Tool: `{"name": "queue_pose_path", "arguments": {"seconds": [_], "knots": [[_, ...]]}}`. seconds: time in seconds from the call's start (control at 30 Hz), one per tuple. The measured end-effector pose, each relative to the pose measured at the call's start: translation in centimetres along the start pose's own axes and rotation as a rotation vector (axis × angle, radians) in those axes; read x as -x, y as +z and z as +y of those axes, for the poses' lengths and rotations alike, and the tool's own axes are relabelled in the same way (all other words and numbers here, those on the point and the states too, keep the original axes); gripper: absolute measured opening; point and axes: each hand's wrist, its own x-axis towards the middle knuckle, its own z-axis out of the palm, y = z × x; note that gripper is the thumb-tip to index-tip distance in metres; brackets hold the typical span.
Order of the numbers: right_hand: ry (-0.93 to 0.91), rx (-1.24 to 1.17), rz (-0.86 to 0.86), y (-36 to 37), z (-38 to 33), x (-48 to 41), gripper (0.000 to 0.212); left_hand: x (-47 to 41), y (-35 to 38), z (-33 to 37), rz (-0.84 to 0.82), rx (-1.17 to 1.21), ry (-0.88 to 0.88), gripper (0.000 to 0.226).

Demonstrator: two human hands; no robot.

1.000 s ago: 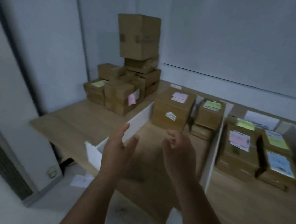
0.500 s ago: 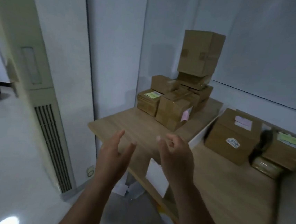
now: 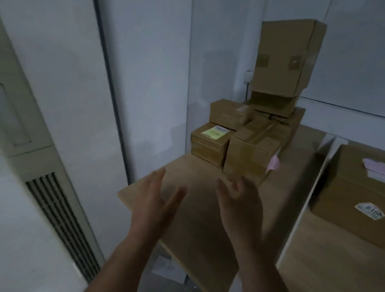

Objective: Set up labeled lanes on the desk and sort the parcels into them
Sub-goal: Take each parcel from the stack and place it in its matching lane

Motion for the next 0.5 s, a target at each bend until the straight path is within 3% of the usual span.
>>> {"name": "queue_pose_path", "arguments": {"seconds": [0.13, 0.23, 0.33, 0.4, 0.5], "knots": [[0.056, 0.06, 0.092, 1.9, 1.7, -5.7, 0.052, -6.9, 3.1, 0.5, -0.084, 0.022, 0.073, 0.073], [0.196, -0.049, 0.145, 2.9, 3.2, -9.7, 0.047, -11.5, 5.7, 1.3, -0.181, 0.08, 0.087, 0.084], [0.205, -0.004, 0.218, 3.6, 5.0, -12.7, 0.065, -15.4, 8.6, 2.0, -0.259, 0.084, 0.058, 0.091], [0.265, -0.021, 0.229, 3.8, 6.2, -14.3, 0.065, -17.5, 10.5, 2.1, -0.299, 0.069, 0.064, 0.096], [0.35, -0.078, 0.242, 3.8, 7.7, -15.8, 0.067, -19.8, 12.9, 2.5, -0.353, 0.068, 0.089, 0.087]]}}
